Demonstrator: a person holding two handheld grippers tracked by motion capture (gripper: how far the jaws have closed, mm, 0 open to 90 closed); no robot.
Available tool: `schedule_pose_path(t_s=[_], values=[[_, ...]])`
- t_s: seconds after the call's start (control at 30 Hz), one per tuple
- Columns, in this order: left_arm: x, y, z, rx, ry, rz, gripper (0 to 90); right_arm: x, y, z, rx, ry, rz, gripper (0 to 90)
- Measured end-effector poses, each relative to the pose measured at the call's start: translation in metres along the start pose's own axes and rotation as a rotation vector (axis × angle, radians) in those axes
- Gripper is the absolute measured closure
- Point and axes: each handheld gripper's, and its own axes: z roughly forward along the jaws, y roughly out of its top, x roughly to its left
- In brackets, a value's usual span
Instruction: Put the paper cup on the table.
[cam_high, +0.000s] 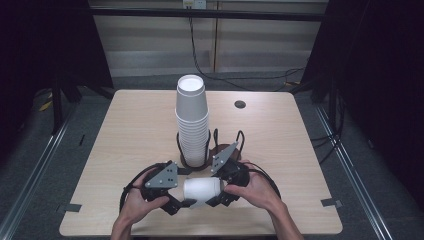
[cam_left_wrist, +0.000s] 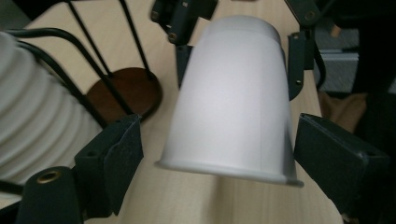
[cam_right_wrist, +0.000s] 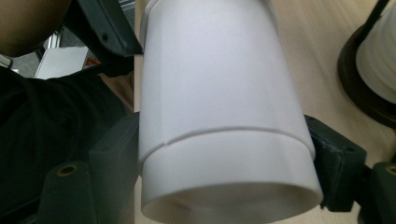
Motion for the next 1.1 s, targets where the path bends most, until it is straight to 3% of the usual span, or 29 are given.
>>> schedule_pose_path(t_s=[0.03, 0.3, 0.5, 0.7, 0.93, 1.1], values=[[0.002, -0.003, -0.004, -0.029, 0.008, -0.017, 15.6, -0.002, -0.002, -0.002, -0.002, 0.001, 0.020, 22.1], [0.004, -0.015, -0.015, -0.102, 0.031, -0.085, 15.6, -0.008, -0.012, -0.010, -0.053, -0.028, 0.065, 22.0], [0.002, -0.024, -0.017, -0.136, 0.045, -0.125, 15.6, -0.010, -0.019, -0.017, -0.150, -0.054, 0.093, 22.0], [0.000, -0.037, -0.019, -0.219, 0.038, -0.190, 15.6, -0.011, -0.028, -0.015, -0.220, -0.062, 0.118, 22.0], [-0.001, -0.045, -0.017, -0.240, 0.054, -0.224, 15.6, -0.009, -0.031, -0.010, -0.261, -0.060, 0.120, 22.0], [-0.002, -0.050, -0.017, -0.272, 0.065, -0.248, 15.6, -0.008, -0.040, -0.007, -0.333, -0.057, 0.132, 22.0]])
